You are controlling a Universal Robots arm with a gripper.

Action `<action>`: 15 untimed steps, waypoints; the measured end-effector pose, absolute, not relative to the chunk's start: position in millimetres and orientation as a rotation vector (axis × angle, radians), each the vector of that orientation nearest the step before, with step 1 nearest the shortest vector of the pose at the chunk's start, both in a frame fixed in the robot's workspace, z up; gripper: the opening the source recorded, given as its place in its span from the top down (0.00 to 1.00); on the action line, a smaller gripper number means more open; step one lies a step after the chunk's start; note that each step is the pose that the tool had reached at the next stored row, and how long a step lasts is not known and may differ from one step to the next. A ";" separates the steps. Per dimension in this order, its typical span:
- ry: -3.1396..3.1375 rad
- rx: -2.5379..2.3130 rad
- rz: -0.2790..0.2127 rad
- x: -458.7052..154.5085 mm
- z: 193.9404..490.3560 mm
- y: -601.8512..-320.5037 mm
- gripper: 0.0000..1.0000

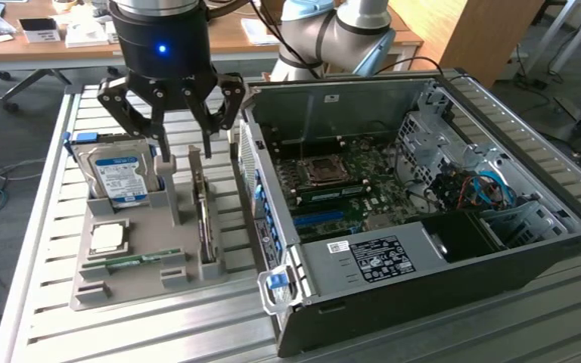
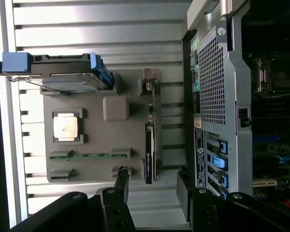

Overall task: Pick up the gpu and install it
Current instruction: 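Pick up the gpu and move the gpu toward the slot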

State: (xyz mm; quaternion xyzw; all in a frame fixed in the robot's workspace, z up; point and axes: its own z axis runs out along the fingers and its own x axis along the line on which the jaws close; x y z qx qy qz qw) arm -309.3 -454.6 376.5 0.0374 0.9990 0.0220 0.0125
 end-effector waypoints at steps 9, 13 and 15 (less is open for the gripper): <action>3.114 0.116 0.069 -309.3 365.8 -454.6 0.47; 3.114 0.117 0.069 -309.3 362.0 -454.6 0.47; 3.114 0.116 0.069 -309.3 360.0 -454.6 0.47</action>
